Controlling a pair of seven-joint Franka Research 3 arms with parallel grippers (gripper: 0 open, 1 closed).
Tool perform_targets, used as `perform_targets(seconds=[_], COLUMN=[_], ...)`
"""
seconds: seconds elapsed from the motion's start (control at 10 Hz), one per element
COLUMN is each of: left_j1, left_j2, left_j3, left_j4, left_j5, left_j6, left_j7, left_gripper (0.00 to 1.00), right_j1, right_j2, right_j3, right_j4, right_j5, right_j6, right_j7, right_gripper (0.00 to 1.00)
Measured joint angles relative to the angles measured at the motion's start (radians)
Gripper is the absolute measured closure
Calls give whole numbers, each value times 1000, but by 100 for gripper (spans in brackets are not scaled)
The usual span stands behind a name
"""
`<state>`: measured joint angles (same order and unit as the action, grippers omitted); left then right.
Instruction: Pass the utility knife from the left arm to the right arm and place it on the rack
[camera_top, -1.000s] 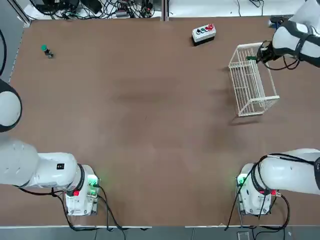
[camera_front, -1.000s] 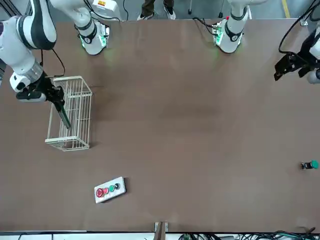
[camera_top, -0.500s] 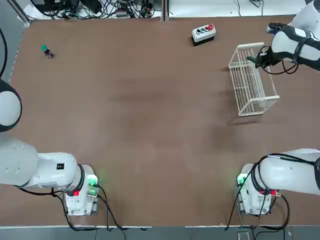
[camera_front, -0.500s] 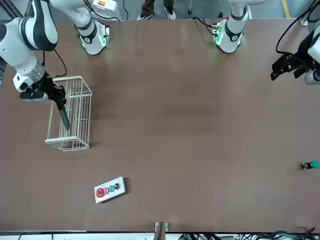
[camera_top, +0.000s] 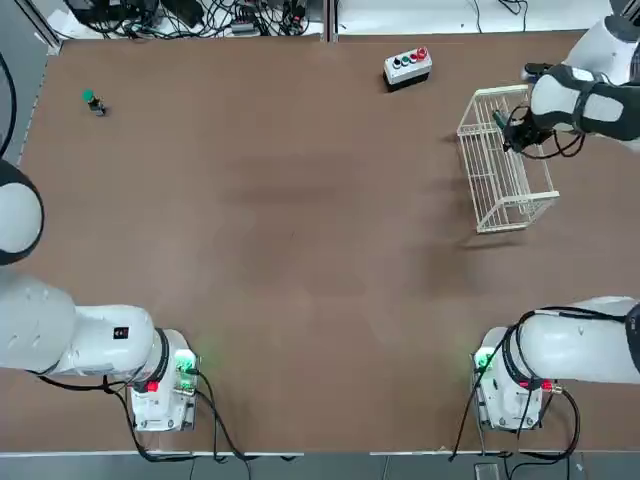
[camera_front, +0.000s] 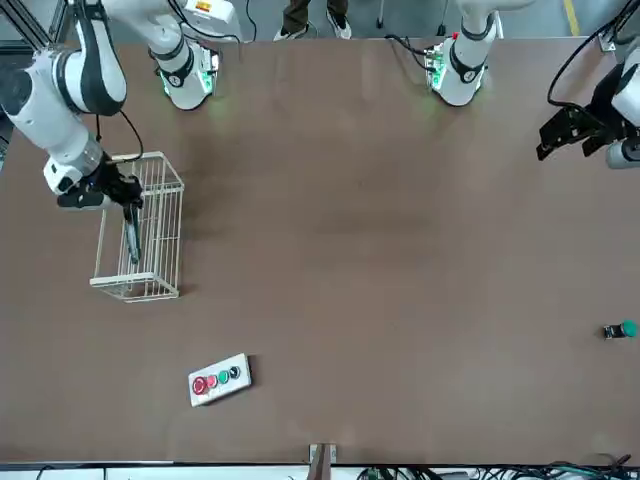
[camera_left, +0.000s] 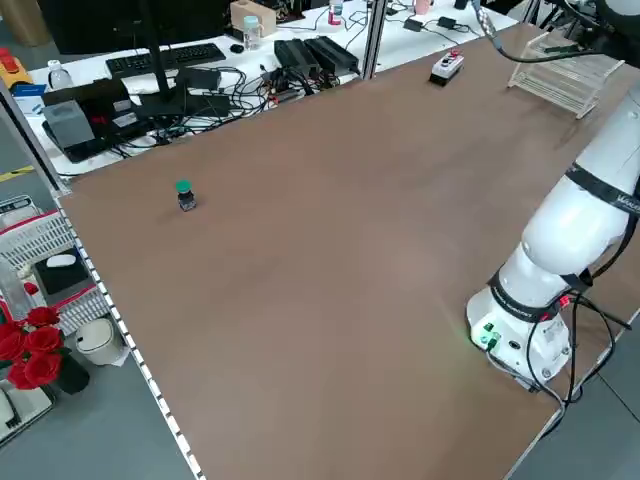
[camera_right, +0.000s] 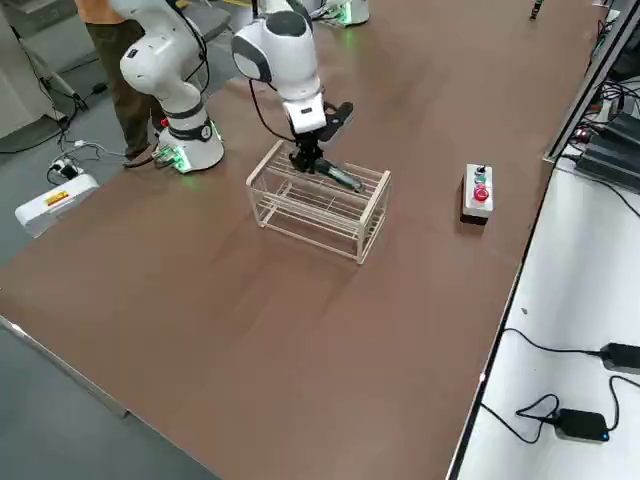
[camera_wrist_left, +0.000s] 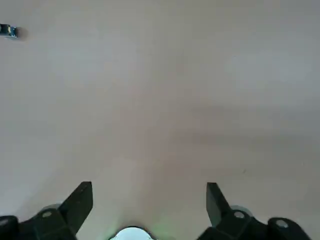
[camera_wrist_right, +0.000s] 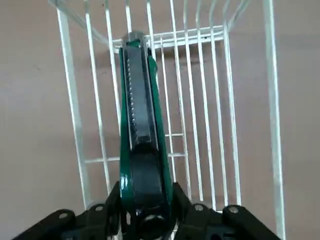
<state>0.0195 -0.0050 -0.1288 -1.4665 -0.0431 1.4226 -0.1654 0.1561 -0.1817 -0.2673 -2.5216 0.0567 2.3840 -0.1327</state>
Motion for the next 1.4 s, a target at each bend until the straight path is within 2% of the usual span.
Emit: perform_targets(seconds=[0.3, 0.6, 0.9, 1.0, 1.2, 1.3, 1.4], left_j1=[-3, -3, -2, -2, -2, -2, -3], left_j2=[0, 0, 0, 0, -1, -1, -1], left_j3=[-6, -6, -5, -5, -5, -6, -10], left_j4=[0, 0, 2, 2, 3, 3, 3], left_j5=[0, 0, 0, 0, 1, 17, 46], left_j6=[0, 0, 0, 1, 1, 1, 2], left_j7=[-4, -5, -5, -5, -3, 1, 12], left_gripper=[0, 0, 0, 0, 0, 0, 0], right_j1=[3, 3, 3, 4, 5, 5, 5], right_j2=[18, 22, 22, 17, -35, -65, -84], right_j3=[1, -2, -1, 0, 7, 11, 13], right_j4=[0, 1, 5, 21, 111, 186, 289], right_j5=[0, 0, 0, 0, 0, 0, 0], right_j6=[4, 8, -4, -31, -159, -254, -351], right_j7=[-1, -1, -1, -1, -1, -1, -1], right_gripper=[56, 41, 38, 32, 4, 0, 0])
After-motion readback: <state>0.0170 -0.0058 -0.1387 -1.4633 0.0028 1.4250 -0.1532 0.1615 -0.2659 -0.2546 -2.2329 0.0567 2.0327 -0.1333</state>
